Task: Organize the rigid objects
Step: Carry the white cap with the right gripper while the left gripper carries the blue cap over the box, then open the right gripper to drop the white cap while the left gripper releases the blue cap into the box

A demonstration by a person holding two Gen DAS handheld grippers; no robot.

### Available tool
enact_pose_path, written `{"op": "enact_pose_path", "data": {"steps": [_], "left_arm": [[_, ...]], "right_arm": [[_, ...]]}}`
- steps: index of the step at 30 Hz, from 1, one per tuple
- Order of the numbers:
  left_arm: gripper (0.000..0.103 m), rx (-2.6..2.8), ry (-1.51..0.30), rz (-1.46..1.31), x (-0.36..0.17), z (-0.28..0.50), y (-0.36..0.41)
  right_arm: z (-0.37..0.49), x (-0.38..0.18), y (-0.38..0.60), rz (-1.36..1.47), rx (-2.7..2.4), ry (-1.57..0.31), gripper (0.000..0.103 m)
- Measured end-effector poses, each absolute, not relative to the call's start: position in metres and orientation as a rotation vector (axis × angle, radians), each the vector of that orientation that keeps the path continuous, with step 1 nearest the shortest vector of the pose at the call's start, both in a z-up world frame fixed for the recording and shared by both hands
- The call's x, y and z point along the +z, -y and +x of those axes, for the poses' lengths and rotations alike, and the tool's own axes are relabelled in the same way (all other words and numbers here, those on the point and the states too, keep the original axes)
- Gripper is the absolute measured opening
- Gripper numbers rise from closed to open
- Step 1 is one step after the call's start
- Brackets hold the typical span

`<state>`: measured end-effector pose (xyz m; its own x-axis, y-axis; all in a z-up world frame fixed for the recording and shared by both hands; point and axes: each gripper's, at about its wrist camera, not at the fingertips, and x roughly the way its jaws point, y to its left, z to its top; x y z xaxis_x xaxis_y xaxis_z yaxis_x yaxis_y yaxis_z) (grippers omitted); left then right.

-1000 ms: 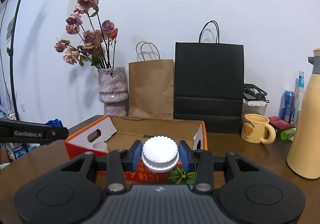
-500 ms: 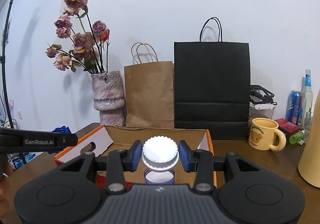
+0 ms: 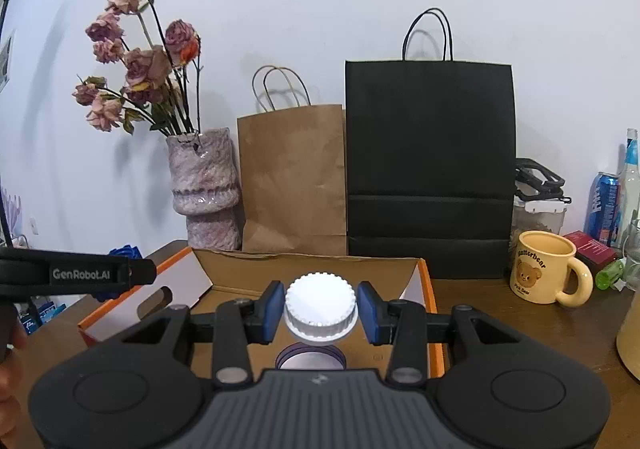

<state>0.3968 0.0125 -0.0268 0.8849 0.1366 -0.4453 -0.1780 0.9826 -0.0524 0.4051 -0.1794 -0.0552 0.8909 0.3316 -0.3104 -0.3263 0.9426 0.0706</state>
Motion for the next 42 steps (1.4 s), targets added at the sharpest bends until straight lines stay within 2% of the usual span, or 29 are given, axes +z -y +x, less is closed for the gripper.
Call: {"op": "enact_pose_path", "data": {"steps": [25, 27, 29, 30, 31, 42], "left_arm": [[0.055, 0.207, -0.525, -0.034, -0.053, 0.459, -0.027], [0.062, 0.210, -0.524, -0.027, -0.053, 0.458, -0.026], [0.094, 0.222, -0.510, -0.022, -0.052, 0.457, -0.025], [0.099, 0.234, -0.496, -0.015, -0.051, 0.456, -0.024], [0.103, 0.238, -0.485, -0.010, -0.050, 0.455, -0.023], [0.103, 0.235, -0.486, -0.016, -0.047, 0.454, -0.022]], "right_arm": [[0.471, -0.079, 0.162, -0.035, 0.350, -0.421, 0.039], [0.472, -0.081, 0.162, -0.033, 0.360, -0.435, 0.040], [0.473, -0.081, 0.162, -0.032, 0.361, -0.443, 0.060], [0.473, -0.082, 0.163, -0.032, 0.353, -0.443, 0.086], [0.473, -0.082, 0.162, -0.034, 0.342, -0.437, 0.102], [0.472, -0.081, 0.163, -0.038, 0.327, -0.424, 0.103]]}}
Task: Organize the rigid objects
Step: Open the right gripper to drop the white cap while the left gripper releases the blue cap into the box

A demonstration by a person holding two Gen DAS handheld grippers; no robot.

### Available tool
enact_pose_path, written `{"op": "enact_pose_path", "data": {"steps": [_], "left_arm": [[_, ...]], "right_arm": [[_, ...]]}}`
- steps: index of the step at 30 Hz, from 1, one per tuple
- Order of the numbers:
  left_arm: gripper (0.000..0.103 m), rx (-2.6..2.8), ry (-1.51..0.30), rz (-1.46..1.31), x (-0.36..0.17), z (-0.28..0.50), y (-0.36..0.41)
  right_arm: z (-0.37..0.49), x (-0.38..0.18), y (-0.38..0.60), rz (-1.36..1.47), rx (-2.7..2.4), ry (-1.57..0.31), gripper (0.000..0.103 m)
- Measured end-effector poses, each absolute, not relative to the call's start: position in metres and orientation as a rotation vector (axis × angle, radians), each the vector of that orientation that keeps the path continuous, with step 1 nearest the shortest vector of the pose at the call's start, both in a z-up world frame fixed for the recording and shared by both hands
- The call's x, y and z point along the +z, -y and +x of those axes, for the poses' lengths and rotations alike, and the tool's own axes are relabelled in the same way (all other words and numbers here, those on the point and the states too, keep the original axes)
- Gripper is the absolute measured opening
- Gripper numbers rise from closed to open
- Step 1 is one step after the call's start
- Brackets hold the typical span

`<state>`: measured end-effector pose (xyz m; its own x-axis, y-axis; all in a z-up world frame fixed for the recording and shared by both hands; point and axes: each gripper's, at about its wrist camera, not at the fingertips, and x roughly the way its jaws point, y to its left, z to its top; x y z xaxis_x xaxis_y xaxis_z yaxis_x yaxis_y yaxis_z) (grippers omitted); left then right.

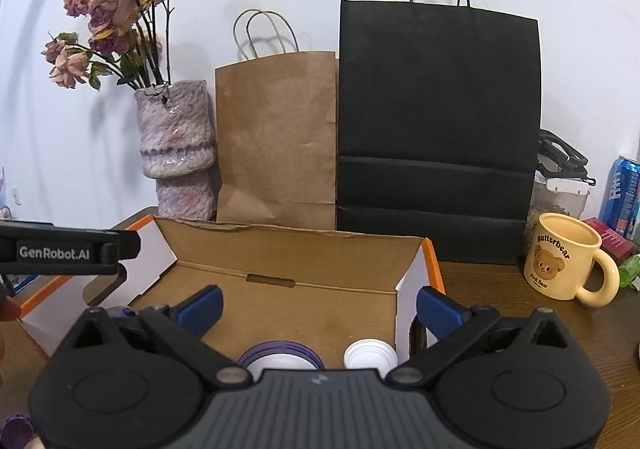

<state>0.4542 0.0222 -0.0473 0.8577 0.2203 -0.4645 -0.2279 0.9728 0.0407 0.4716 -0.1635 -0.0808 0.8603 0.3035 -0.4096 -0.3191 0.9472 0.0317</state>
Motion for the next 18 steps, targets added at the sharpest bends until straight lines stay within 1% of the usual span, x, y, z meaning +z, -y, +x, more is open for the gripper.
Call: {"op": "enact_pose_path", "data": {"steps": [18], "left_arm": [[0.103, 0.229, -0.483, -0.023, -0.0439, 0.4478, -0.0226]], "right_arm": [[0.4686, -0.0785, 0.1643, -0.039, 0.315, -0.422, 0.103]]}}
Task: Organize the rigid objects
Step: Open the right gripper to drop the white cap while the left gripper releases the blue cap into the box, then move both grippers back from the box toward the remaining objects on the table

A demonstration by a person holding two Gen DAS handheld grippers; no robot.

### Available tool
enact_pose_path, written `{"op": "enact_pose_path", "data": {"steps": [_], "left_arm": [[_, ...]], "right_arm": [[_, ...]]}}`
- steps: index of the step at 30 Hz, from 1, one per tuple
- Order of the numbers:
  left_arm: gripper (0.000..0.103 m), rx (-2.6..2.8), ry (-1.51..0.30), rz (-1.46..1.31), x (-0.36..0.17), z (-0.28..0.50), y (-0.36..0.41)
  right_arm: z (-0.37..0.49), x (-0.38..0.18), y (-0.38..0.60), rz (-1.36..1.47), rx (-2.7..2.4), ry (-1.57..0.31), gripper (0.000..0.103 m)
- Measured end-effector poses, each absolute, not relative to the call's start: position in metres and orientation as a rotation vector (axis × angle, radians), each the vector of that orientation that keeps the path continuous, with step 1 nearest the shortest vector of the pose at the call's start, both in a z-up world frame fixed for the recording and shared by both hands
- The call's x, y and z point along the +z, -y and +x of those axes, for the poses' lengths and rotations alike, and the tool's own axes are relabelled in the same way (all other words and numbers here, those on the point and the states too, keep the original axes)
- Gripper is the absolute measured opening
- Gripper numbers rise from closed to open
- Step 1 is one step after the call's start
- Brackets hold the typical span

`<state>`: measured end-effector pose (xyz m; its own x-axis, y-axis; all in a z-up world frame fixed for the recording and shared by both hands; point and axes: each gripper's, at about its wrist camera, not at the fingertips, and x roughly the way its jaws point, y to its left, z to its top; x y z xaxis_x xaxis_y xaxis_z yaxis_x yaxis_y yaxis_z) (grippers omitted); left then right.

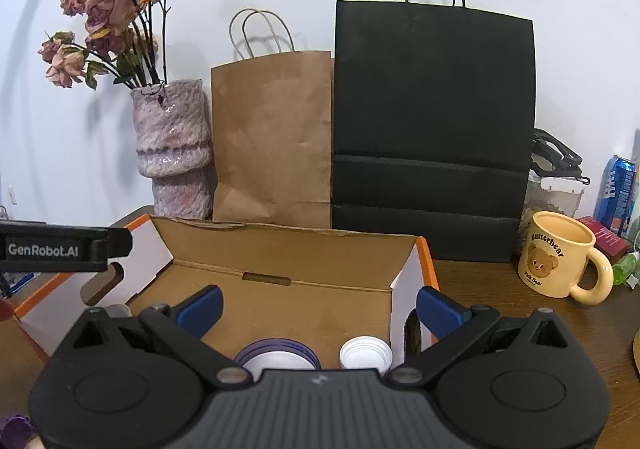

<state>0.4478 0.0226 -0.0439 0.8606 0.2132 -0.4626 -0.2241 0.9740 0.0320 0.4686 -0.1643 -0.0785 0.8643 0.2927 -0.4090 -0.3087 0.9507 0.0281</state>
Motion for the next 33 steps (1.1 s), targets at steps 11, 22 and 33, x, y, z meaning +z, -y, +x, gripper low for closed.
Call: {"op": "enact_pose_path", "data": {"steps": [11, 22, 33], "left_arm": [[0.103, 0.217, -0.471, -0.037, -0.038, 0.431, -0.023], [0.103, 0.212, -0.466, -0.042, -0.034, 0.406, -0.023], [0.103, 0.217, -0.462, -0.053, -0.032, 0.372, -0.025]], "right_arm": [[0.452, -0.071, 0.174, -0.030, 0.313, -0.397, 0.103], [0.427, -0.071, 0.184, -0.038, 0.307, -0.391, 0.103], [0.399, -0.071, 0.191, -0.038, 0.313, -0.384, 0.103]]}}
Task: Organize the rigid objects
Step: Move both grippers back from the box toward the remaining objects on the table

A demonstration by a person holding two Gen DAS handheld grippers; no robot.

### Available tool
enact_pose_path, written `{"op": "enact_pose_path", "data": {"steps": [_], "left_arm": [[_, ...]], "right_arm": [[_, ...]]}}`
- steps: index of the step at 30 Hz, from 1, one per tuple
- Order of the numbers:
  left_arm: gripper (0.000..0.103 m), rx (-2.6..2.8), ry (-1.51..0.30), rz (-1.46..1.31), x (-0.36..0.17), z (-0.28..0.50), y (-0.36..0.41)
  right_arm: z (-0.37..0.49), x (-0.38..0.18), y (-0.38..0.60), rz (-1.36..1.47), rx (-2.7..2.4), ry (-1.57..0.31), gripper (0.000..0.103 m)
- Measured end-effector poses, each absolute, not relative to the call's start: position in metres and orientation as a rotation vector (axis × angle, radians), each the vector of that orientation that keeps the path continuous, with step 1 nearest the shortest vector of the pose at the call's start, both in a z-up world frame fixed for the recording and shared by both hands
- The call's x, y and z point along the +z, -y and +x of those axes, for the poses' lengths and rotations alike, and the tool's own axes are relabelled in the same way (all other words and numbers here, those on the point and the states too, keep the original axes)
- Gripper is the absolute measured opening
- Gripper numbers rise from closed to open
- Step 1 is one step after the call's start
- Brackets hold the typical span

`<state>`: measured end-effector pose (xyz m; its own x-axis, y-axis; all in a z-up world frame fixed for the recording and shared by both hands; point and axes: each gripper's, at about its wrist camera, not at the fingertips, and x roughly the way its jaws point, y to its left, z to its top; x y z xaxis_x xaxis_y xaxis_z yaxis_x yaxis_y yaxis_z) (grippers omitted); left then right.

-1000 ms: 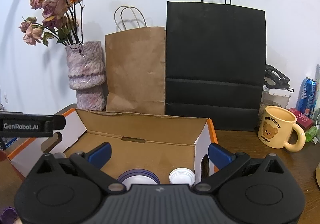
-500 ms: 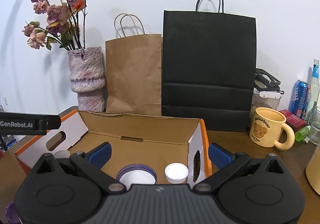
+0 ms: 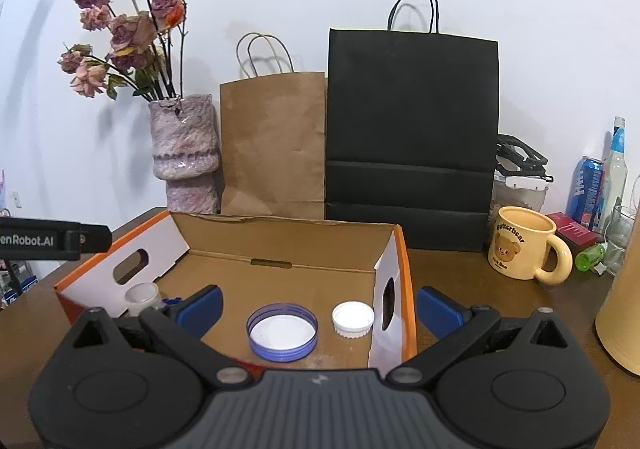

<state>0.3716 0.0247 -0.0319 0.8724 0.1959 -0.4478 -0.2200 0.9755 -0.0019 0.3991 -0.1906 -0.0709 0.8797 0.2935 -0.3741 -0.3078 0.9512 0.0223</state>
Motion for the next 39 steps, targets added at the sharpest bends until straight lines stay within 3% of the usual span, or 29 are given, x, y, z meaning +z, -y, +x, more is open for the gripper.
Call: {"op": "enact_pose_path", "data": {"steps": [39], "left_arm": [[0.103, 0.158, -0.520, -0.013, -0.054, 0.219, 0.019]], "right_arm": [[0.242, -0.093, 0.254, -0.047, 0.311, -0.388, 0.103]]}}
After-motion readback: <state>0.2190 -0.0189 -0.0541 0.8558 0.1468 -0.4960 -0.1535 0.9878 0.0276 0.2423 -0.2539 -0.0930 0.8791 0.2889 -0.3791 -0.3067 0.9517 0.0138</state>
